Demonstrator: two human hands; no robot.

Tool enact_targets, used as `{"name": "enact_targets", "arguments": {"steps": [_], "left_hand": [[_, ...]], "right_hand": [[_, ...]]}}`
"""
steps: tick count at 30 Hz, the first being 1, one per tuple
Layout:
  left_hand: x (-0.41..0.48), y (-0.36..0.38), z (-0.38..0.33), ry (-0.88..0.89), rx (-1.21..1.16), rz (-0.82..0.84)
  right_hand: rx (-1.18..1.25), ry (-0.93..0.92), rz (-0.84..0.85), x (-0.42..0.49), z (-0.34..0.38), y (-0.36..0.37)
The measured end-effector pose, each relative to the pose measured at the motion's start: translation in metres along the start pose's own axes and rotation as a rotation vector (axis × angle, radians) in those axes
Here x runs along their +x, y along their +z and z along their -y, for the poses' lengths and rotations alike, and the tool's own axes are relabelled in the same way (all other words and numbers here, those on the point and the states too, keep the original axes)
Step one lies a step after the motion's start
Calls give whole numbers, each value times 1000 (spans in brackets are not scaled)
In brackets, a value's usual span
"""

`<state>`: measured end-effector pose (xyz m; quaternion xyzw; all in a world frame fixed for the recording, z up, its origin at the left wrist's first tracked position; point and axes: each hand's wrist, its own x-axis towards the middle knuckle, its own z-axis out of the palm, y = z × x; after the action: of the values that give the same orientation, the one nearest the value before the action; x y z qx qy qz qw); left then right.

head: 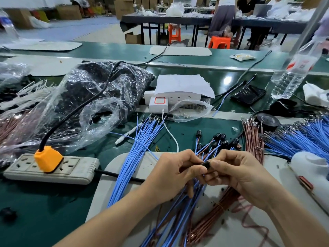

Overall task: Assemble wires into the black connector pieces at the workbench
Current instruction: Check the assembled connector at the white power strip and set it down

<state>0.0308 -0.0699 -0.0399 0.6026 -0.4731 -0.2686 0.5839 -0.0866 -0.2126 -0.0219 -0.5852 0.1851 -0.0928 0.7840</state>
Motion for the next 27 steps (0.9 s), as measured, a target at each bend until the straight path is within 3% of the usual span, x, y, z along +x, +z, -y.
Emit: {"name": "enact_targets", "arguments": {"steps": [16,22,27], "left_hand": [[3,-3,9,24,114,-9],[5,-2,-2,57,245,-125],[3,1,-11,145,454,-99]], "right_hand": [[-64,-25,-55,5,-6,4],[-105,-176,-73,1,-2,5],[-112,-181,-57,0,3,-2]]}}
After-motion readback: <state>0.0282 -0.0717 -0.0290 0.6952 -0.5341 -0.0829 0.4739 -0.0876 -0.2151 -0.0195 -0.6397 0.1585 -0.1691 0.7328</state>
